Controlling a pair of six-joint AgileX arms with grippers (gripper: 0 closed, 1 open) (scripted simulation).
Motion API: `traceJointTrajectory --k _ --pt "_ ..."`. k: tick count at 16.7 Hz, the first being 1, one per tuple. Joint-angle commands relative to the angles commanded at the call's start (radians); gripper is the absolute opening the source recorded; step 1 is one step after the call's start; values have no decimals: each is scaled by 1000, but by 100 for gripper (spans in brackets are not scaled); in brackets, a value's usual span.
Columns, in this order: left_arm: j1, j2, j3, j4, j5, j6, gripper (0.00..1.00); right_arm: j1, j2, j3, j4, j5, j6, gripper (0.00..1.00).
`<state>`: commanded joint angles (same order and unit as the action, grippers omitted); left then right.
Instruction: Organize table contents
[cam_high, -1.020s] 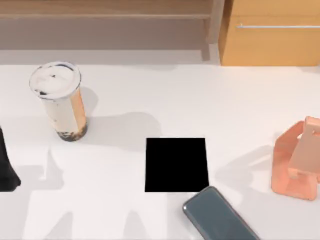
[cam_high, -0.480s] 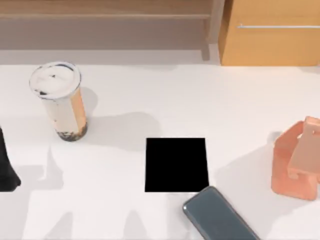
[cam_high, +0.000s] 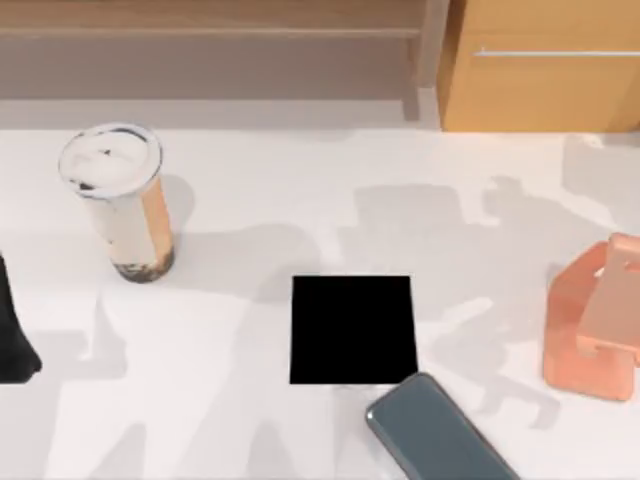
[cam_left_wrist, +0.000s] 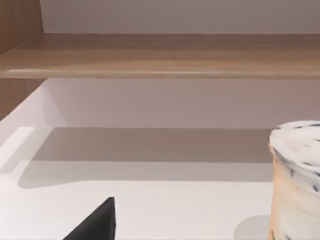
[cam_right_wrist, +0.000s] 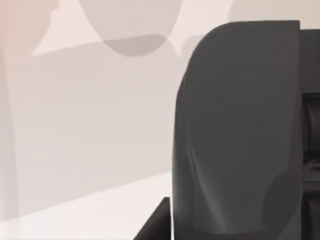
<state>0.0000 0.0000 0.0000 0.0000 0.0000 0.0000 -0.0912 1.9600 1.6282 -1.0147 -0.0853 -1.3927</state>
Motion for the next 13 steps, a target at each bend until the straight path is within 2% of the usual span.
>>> traceJointTrajectory --k 7,13 --pt "0 0 0 0 0 0 100 322 175 130 -17 -28 834 0" --pt "0 0 0 0 0 0 100 592 268 176 -55 -3 1588 0"
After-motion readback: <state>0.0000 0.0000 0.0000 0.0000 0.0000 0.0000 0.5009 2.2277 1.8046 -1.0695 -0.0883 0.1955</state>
